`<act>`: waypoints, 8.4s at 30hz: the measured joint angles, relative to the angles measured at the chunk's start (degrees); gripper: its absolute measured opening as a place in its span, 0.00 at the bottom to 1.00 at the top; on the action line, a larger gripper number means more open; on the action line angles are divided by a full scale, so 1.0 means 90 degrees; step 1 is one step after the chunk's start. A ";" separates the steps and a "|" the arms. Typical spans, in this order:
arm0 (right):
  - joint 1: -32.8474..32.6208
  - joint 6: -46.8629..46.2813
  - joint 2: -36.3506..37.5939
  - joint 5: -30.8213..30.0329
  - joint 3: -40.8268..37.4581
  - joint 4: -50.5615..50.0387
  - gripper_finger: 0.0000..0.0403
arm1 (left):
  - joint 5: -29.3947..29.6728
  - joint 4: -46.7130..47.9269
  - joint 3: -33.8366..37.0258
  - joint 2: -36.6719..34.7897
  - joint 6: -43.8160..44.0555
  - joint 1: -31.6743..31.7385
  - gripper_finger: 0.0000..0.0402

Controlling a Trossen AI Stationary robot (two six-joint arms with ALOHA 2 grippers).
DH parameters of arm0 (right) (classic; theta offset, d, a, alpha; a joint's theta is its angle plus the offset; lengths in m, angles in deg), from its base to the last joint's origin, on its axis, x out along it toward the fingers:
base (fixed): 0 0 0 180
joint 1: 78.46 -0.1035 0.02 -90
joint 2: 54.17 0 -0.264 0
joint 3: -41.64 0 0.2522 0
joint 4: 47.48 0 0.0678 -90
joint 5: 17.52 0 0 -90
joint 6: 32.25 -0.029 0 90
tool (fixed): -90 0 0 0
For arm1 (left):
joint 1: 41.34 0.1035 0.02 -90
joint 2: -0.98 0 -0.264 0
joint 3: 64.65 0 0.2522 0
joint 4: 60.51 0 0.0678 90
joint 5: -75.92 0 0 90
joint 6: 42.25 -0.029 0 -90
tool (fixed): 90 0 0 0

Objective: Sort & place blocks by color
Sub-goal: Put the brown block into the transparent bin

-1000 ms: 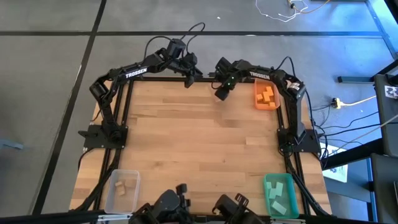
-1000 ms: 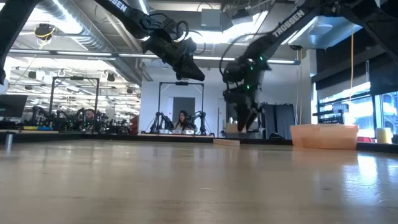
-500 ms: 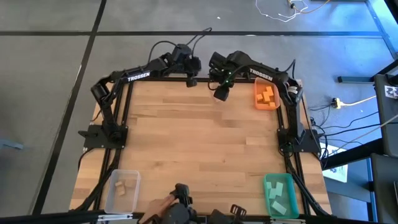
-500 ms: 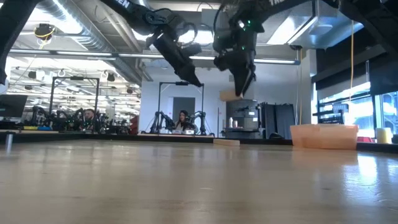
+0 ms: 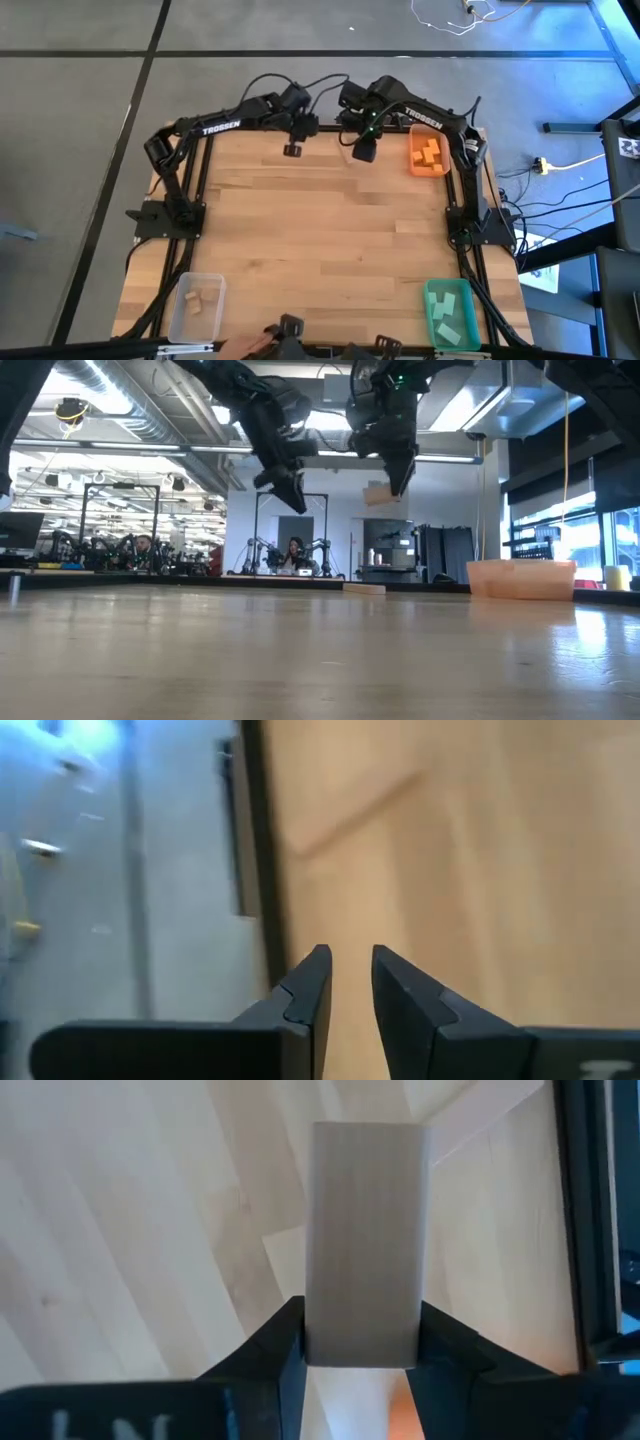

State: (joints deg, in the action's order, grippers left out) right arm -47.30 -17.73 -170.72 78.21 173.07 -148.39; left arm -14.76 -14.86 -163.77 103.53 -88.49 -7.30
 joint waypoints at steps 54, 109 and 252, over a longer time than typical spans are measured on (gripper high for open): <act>-0.1535 0.0099 0.0828 0.1256 -0.0012 0.2578 0.32 | -0.0980 0.3209 -0.0002 -0.3413 0.1952 -0.1211 0.14; -0.1528 0.0228 0.0828 0.1315 -0.0012 0.2226 0.32 | -0.0211 0.3887 -0.0002 -0.3409 -0.0258 -0.1207 0.56; -0.0657 0.0137 0.0843 0.3310 0.0005 0.2513 0.61 | 0.0089 0.5623 0.0005 -0.2236 0.3942 -0.3384 0.31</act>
State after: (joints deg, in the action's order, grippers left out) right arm -53.21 -16.49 -163.13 108.00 173.11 -125.78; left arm -13.96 35.75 -163.73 83.41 -53.01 -37.76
